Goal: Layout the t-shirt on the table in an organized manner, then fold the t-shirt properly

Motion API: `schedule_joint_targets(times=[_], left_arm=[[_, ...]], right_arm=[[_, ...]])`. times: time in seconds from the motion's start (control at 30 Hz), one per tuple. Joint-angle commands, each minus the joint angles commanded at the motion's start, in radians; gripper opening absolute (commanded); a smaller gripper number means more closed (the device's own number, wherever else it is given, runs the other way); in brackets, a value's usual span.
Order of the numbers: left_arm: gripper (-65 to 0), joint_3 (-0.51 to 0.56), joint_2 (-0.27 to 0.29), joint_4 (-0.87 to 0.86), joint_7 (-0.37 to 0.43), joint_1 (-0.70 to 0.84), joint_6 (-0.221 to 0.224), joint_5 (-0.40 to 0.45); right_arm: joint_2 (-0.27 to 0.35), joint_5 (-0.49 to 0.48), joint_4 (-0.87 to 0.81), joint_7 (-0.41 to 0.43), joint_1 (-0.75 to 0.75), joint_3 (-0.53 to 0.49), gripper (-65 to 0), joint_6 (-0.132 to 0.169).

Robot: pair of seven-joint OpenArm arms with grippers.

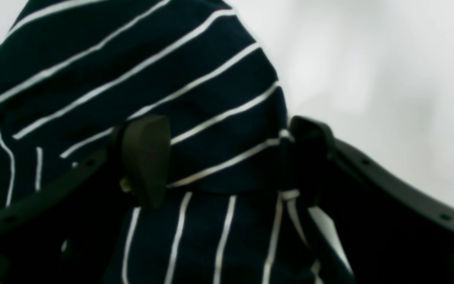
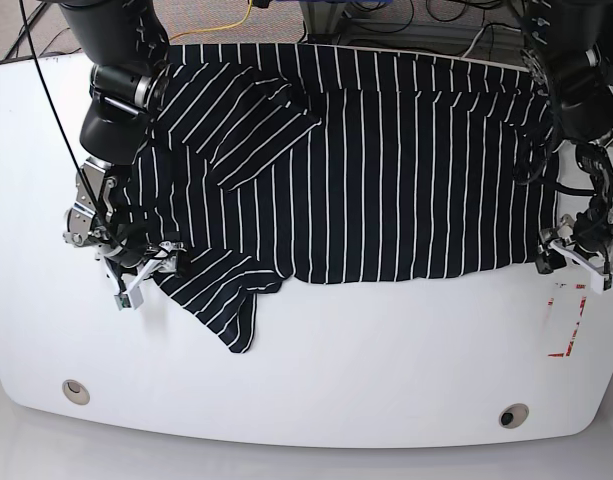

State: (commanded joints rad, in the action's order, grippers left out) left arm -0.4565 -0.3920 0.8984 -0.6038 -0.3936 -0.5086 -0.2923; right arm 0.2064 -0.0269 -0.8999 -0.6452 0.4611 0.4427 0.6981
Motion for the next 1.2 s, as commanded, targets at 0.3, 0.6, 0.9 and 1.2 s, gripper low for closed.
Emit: schedule_joint_targets(times=[0.3,0.6,0.9,1.2], left_arm=[[-18.9,0.009,0.006,-0.054,0.018,0.002,-0.002,0.0],[-51.7,0.058,0.006,-0.043,0.017,0.002,-0.003,-0.006],[-57.2,0.058,0.008,0.199,-0.058,0.084,-0.055,-0.009],[-57.1,0.06,0.063,0.532,-0.158,0.206,-0.121,-0.003]], right_arm=[[-0.005,0.0,0.0,0.0,-0.015,0.0,-22.2,0.0],[-0.006,0.002,0.0,0.0,-0.02,0.0,-50.7,0.0],[-0.006,0.002,0.0,0.0,-0.02,0.0,-60.1,0.0],[-0.006,0.002,0.0,0.0,-0.02,-0.002,-60.1,0.0]])
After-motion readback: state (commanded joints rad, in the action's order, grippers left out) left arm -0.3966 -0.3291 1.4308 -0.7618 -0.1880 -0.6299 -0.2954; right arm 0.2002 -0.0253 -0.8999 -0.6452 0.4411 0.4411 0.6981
